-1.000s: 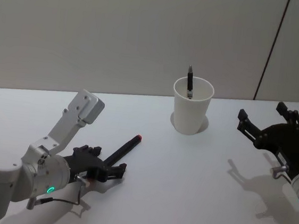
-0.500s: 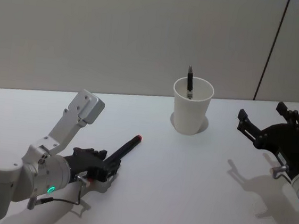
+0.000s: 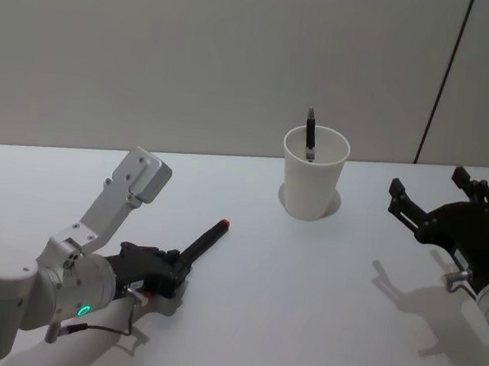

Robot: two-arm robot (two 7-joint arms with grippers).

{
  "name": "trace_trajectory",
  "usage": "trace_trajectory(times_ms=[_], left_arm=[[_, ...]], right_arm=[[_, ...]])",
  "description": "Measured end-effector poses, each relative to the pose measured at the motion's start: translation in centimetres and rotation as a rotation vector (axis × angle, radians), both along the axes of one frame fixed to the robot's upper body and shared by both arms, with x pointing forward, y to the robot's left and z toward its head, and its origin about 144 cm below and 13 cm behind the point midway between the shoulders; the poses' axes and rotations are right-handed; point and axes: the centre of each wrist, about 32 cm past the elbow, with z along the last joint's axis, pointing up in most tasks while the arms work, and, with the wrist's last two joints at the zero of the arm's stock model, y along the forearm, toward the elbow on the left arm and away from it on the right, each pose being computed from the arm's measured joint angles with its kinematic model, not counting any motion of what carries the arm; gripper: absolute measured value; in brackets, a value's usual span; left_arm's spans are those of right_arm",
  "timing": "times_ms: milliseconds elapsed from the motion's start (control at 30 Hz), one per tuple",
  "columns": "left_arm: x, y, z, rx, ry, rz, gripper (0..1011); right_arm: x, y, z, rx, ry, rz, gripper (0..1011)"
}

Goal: Place the pen into the pen holder.

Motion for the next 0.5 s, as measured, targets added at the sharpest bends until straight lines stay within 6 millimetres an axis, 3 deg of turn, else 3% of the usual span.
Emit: trace_trajectory(times_ms=[500], left_arm=[[-0.22,0.16,-0.31,-0.054,-0.087,0.059,180]], right_arm=[[0.00,0.00,0.00,0.000,0.000,0.000,1001]])
